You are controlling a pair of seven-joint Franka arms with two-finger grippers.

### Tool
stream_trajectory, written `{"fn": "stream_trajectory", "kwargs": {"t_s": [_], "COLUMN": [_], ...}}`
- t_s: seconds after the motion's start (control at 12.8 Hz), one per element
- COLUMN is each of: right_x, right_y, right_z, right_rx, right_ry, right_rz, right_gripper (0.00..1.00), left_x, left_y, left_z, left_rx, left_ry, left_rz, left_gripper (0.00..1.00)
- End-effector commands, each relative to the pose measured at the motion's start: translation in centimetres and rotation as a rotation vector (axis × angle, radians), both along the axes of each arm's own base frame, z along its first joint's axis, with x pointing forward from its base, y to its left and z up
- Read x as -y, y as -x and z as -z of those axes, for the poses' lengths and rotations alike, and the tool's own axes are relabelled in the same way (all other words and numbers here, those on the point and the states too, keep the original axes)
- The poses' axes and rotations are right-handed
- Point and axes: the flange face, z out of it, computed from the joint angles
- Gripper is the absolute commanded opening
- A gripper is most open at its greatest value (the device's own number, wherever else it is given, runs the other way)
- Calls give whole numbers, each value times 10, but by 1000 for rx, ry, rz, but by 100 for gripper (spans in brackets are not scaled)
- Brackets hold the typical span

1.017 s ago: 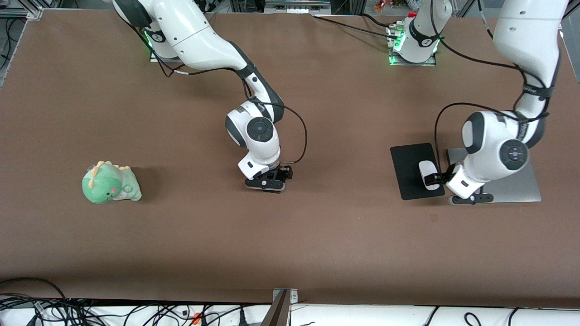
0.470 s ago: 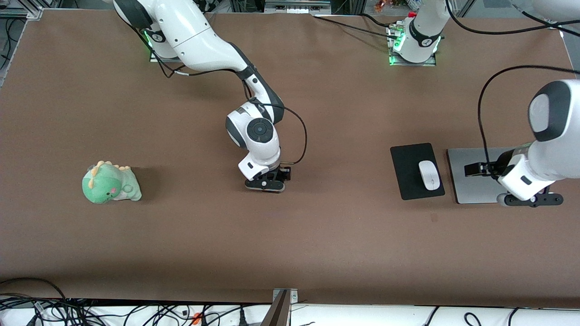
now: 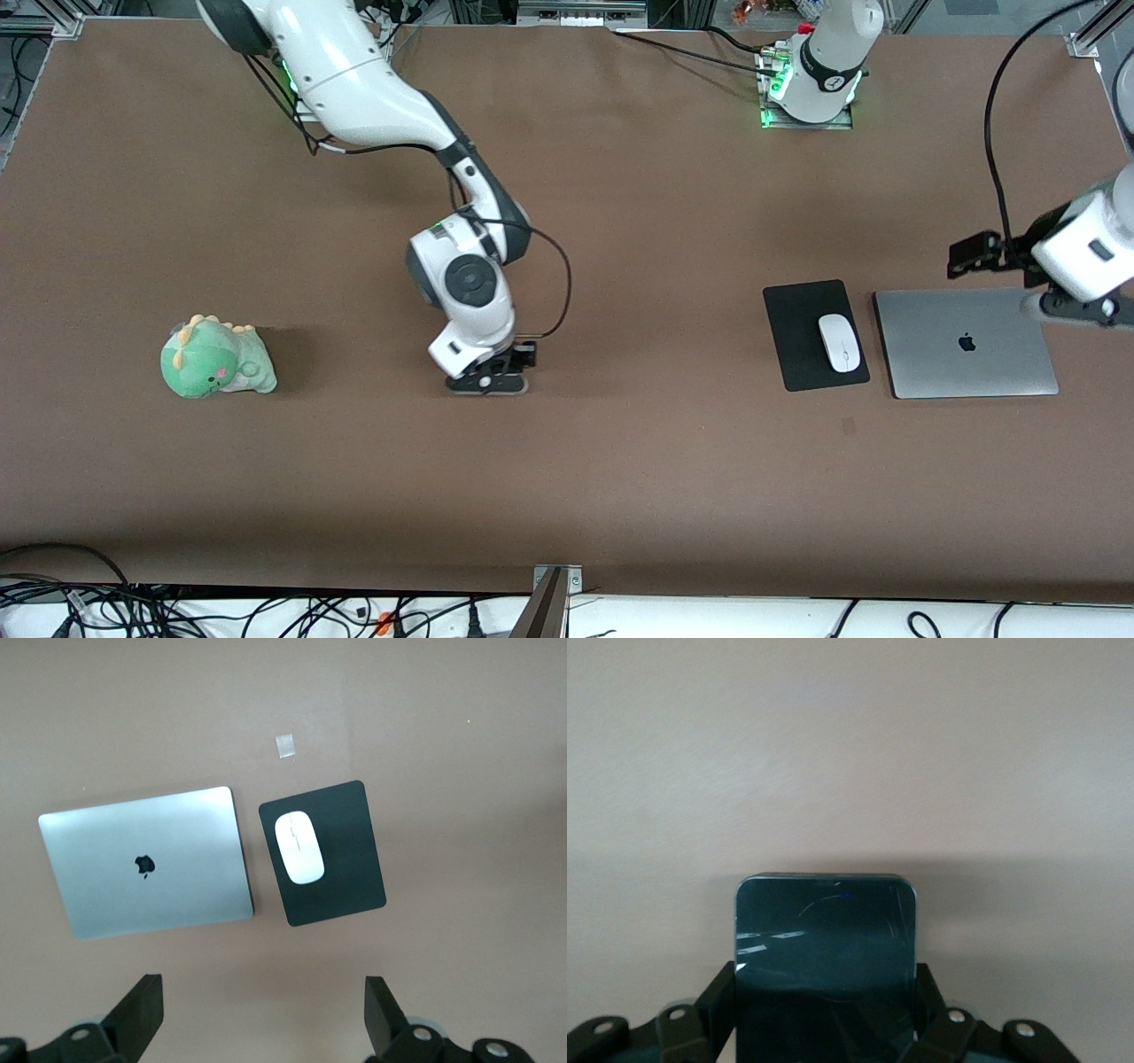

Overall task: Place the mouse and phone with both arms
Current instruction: 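Carry the phone toward the plush toy while the left gripper withdraws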

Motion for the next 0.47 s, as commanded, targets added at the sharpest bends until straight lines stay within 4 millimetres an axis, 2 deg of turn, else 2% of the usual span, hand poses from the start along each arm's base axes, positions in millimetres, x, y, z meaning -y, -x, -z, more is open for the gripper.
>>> {"fn": "stream_trajectory", "kwargs": {"t_s": [0.0, 0.08, 0.23, 0.39], "right_x": [76, 112, 181, 219], "right_y": [-18, -25, -25, -10], "right_z": [-59, -66, -52, -32], "right_rx": [-93, -109, -131, -119], "right_ry": [9, 9, 11, 23], "right_rz": [-99, -128, -161, -168], "right_gripper": [39, 39, 39, 39], "left_x": [21, 18, 6, -2], "left_y": [46, 46, 44, 43], "left_z": [-19, -25, -35, -37], "left_rx": [67, 76, 86, 85], "left_ry": [-22, -20, -9, -18], "left_rz": [-21, -23, -27, 19], "left_gripper": [100, 100, 100, 100]}}
